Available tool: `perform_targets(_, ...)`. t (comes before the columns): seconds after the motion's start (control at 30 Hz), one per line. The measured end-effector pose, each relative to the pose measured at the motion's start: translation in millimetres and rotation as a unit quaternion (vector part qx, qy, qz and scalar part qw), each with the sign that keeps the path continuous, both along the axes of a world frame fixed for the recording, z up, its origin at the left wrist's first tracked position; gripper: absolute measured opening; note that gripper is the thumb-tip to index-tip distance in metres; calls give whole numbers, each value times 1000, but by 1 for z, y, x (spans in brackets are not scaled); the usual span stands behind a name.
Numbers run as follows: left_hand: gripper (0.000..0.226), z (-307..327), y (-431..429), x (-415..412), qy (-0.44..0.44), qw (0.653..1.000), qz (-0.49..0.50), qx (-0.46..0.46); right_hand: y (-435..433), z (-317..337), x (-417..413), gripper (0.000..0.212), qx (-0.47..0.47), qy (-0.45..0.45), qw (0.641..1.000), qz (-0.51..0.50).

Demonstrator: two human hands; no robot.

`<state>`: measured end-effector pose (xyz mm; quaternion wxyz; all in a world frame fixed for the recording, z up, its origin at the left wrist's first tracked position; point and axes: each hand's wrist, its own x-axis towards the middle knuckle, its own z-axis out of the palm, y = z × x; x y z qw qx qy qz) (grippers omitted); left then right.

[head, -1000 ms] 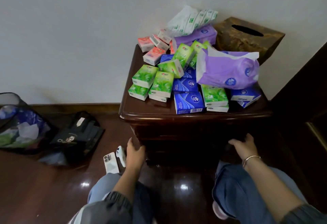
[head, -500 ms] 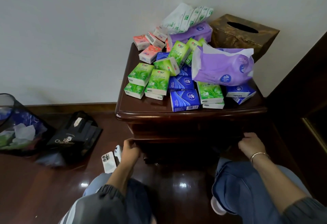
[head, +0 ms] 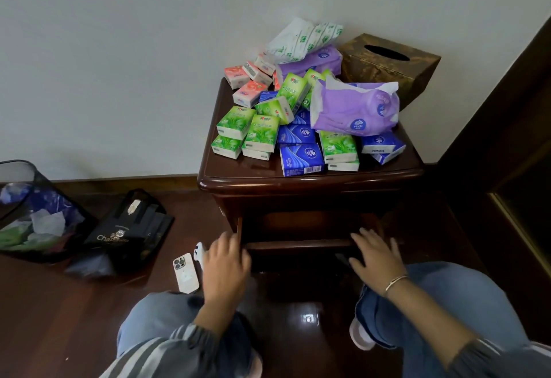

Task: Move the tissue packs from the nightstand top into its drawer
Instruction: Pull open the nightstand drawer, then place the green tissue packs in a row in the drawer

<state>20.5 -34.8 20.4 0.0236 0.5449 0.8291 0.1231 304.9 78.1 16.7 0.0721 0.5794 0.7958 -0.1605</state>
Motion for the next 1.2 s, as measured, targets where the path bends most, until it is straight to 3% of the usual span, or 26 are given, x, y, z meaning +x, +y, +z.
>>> perform_targets(0.07, 53, -6, 4, 15, -1, 995, -77, -71, -7, -8, -5, 69, -3, -23, 1000, 11)
perform_targets(0.17, 57, -17, 6, 27, -26, 986, -63, -149, -11, -14, -1, 73, 5, -20, 1000, 15)
perform_targets(0.37, 52, 9, 1, 28, -4, 987, -61, -146, -13, 2, 12, 40, 37, -9, 999, 32)
perform_targets(0.43, 59, 8, -15, 30, -54, 982, -36, -177, -21, 9, 20, 55, -33, -11, 999, 31)
perform_targets(0.53, 68, -3, -45, 35, -63, 972, -39, -222, -40, 10, 30, 73, -168, 5, 986, 16)
perform_targets(0.7, 59, -3, -53, 35, -54, 967, -36, -245, -48, 21, 30, 73, -213, 15, 977, 9)
perform_targets(0.9, 58, 1, -53, 34, -133, 966, 22, -222, -50, 18, 25, 69, -187, -2, 982, 29)
perform_targets(1.03, 55, 15, -43, 35, -153, 969, 53, -189, -51, 28, 17, 54, -177, 24, 984, 28)
perform_targets(1.13, 53, 44, -28, 31, -170, 982, 65, -52, -49, 52, 0, 36, -72, 55, 993, 74)
perform_targets(1.2, 53, 72, -17, 23, -148, 983, 63, 84, -48, 80, -21, 23, 57, 128, 985, 102)
